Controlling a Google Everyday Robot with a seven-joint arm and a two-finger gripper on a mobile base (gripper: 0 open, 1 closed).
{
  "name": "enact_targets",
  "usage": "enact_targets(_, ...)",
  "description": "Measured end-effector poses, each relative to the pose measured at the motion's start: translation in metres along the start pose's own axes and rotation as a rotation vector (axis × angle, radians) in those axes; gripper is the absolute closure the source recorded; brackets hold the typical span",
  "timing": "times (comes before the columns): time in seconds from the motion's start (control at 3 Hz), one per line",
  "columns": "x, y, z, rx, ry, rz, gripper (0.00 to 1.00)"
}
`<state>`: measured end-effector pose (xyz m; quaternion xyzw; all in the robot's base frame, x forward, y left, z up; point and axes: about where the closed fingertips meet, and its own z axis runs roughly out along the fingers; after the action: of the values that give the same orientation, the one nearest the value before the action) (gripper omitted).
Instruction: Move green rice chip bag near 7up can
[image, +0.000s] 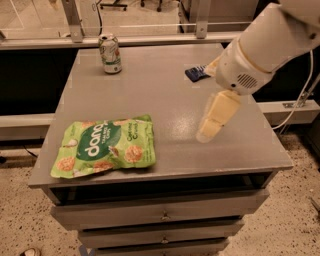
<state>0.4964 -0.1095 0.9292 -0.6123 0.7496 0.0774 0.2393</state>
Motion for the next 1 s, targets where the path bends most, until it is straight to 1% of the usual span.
enact_targets(0.33,-0.047,0.000,0.046,-0.066,-0.117,0.007,0.00)
enact_targets(0.67,-0.082,0.014,0.080,-0.149,-0.189,0.023,0.00)
enact_targets(1.0,-0.099,0.032,0.109,-0.221,-0.210,0.042,0.00)
